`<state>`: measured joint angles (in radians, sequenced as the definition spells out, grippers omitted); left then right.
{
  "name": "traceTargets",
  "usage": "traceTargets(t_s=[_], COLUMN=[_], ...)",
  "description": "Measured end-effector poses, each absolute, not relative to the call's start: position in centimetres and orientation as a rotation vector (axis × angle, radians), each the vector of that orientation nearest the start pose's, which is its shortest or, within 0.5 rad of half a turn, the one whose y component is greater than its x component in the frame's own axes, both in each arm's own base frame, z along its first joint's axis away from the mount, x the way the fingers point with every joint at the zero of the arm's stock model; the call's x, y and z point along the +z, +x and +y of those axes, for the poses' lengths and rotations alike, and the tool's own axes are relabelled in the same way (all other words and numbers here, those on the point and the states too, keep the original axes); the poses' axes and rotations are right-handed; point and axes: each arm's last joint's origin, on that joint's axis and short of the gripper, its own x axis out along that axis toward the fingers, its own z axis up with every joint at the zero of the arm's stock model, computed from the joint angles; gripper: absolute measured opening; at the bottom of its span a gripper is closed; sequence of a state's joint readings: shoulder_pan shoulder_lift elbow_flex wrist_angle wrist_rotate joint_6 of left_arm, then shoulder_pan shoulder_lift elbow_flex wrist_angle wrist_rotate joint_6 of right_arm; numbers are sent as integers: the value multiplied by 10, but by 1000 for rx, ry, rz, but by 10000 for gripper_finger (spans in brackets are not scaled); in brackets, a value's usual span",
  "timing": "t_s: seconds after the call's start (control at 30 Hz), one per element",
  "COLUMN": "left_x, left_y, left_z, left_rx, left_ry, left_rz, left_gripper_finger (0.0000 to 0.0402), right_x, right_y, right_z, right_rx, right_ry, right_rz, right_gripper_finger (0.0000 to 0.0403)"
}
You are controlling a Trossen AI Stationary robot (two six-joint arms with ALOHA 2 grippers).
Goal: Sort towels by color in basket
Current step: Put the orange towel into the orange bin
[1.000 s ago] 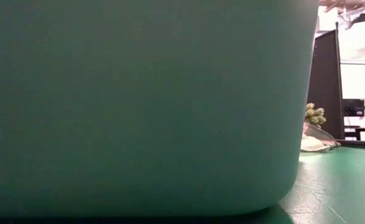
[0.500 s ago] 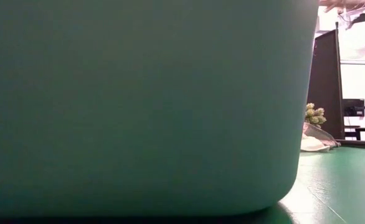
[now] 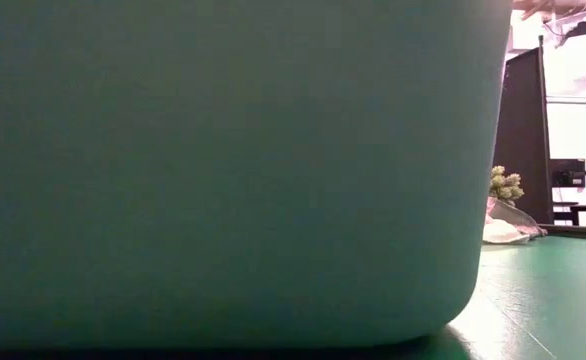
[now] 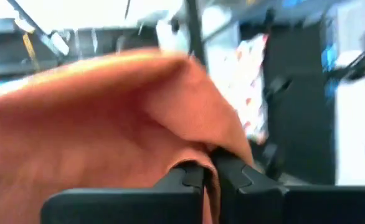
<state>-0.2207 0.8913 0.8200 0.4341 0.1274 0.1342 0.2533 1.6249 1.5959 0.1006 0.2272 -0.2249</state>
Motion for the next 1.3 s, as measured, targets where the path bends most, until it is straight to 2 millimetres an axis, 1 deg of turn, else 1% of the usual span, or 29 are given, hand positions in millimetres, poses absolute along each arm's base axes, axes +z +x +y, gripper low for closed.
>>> traceTargets(t_s=[0.07,0.13,0.2,0.33,0.4,0.47,0.57,0.67,0.73,0.8,0.93,1.07,1.2,1.3], left_x=[394,400,406,419,427,434,442,445,446,446,447,450,451,448], left_y=[170,154,138,106,90,73,51,41,41,48,75,97,111,121], left_z=[-44,-41,-38,-32,-30,-29,-29,-30,-31,-32,-38,-42,-43,-46], left_rx=[-333,-348,-367,-466,-526,-620,-808,-952,-974,-968,-932,-885,-845,-841], left_ry=[81,37,-17,-131,-144,-105,17,108,111,101,47,-2,-75,-91], left_rz=[-426,-448,-477,-557,-608,-672,-788,-851,-862,-859,-842,-904,-963,-935], left_gripper_finger=[2,2,1,1,1,2,5,7,8,8,5,5,6,6], right_x=[429,427,421,409,403,398,396,396,396,395,395,392,390,389], right_y=[359,355,353,351,350,349,348,348,349,349,351,351,350,349], right_z=[90,91,92,90,88,85,83,82,79,76,68,61,61,65], right_rx=[1,-10,-20,-87,-129,-170,-212,-230,-244,-255,-282,-307,-311,-301], right_ry=[-204,-189,-169,-127,-103,-83,-72,-73,-74,-74,-65,-39,-30,-33], right_rz=[-38,14,78,208,262,305,332,326,327,332,340,366,385,388], right_gripper_finger=[134,145,153,161,161,161,161,162,162,162,162,162,162,162])
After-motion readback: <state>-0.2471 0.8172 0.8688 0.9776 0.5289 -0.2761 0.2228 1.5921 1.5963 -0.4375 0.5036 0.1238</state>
